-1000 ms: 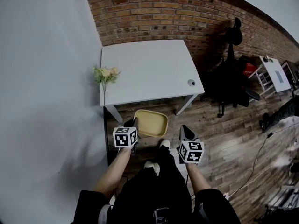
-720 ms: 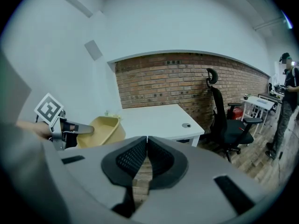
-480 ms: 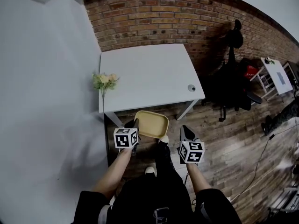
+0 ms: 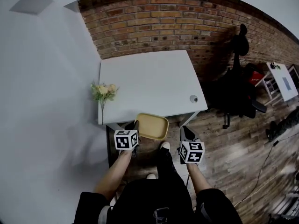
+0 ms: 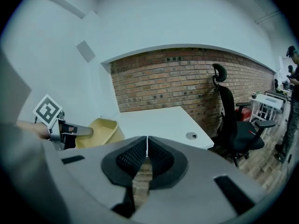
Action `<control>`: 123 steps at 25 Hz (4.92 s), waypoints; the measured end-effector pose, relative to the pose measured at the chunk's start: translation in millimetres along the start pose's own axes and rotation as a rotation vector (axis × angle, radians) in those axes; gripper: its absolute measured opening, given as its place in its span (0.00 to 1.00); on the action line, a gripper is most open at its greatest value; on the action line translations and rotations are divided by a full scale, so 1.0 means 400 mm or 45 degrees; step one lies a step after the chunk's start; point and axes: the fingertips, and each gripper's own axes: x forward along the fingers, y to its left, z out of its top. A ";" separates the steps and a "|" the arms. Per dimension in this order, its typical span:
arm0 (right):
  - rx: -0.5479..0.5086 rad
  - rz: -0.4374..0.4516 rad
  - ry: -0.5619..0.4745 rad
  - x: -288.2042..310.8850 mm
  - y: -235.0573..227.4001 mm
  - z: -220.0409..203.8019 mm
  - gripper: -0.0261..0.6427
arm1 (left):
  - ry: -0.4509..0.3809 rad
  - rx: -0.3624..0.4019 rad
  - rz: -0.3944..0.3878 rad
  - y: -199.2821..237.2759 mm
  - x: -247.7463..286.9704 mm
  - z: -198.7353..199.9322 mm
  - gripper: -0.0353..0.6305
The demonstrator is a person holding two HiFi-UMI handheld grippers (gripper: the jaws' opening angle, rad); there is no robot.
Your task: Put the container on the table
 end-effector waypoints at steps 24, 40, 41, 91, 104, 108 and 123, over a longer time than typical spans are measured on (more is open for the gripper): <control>0.034 0.101 0.019 0.455 -0.296 0.290 0.08 | 0.086 0.002 0.055 0.006 0.431 0.311 0.09; 0.082 -0.012 0.065 0.508 -0.416 0.313 0.08 | 0.125 0.188 -0.106 -0.067 0.650 0.452 0.09; 0.088 -0.027 0.066 0.512 -0.426 0.316 0.08 | 0.131 0.204 -0.122 -0.071 0.668 0.461 0.09; 0.459 -0.534 0.221 0.595 -0.664 0.218 0.08 | 0.554 0.793 -0.773 -0.351 1.400 0.468 0.09; 0.500 -0.579 0.260 0.573 -0.688 0.188 0.08 | 0.597 0.932 -0.831 -0.377 1.470 0.428 0.09; 0.515 -0.591 0.268 0.568 -0.696 0.179 0.08 | 0.587 0.970 -0.876 -0.392 1.474 0.424 0.09; 0.528 -0.580 0.288 0.577 -0.698 0.164 0.08 | 0.528 1.046 -0.989 -0.410 1.469 0.412 0.09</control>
